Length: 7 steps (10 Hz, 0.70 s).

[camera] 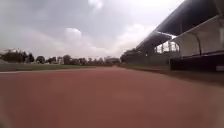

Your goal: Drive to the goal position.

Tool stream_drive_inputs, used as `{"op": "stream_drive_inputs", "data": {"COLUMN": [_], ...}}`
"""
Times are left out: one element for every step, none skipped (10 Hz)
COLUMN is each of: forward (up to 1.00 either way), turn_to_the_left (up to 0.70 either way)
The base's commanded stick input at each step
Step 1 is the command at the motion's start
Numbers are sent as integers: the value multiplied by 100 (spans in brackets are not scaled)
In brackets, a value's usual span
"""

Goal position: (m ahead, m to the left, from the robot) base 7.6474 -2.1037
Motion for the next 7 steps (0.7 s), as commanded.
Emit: {"op": "stream_drive_inputs", "data": {"forward": [45,45,45,45,45,45,45], "turn_to_the_left": [0,0,0,0,0,0,0]}}
